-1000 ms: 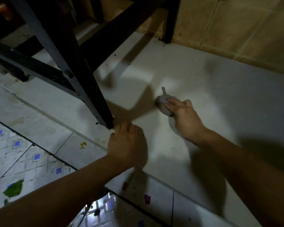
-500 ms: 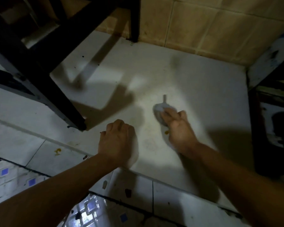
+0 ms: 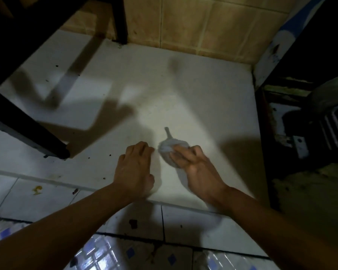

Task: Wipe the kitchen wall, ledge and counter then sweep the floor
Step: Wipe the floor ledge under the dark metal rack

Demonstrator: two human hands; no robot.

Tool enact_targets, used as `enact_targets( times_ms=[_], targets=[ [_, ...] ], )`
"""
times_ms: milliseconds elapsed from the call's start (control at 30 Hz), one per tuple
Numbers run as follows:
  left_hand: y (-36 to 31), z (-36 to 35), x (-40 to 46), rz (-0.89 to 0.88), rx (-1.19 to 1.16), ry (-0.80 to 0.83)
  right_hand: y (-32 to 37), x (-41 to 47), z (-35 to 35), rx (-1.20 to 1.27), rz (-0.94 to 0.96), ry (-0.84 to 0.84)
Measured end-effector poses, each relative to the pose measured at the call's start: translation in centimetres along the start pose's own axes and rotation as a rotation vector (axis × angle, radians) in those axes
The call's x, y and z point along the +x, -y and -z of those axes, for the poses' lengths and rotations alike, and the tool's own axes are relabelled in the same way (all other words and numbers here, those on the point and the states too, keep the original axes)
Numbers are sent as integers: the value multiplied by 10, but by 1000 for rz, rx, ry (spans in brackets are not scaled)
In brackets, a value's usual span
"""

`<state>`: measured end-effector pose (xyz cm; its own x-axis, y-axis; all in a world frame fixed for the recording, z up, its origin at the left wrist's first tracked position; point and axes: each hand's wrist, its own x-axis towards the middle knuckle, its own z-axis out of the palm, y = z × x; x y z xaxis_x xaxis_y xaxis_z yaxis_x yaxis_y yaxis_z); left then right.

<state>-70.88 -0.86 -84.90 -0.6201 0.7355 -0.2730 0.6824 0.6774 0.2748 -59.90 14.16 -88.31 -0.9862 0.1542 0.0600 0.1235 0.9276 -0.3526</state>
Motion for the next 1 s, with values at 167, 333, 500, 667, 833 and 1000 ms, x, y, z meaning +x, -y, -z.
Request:
enact_targets(
  times_ms=[167, 333, 500, 667, 833, 1000],
  targets=[
    [-19, -5, 4, -69, 43, 25, -52, -10, 24, -36, -245, -156],
    [-40, -10, 10, -137, 54, 52, -47, -34, 29, -151, -439, -111],
    [-51, -15, 10, -151, 63, 38, -33, -75, 24, -133, -270, -64],
    [-53, -18, 4, -187, 90, 41, -39, -75, 39, -101, -707, 118],
    [-53, -19, -2, -184, 62, 37, -12, -98, 10, -155, -493, -111],
    [-51, -20, -9, -181, 69, 39, -11, -110, 15, -125, -238, -79]
  ],
)
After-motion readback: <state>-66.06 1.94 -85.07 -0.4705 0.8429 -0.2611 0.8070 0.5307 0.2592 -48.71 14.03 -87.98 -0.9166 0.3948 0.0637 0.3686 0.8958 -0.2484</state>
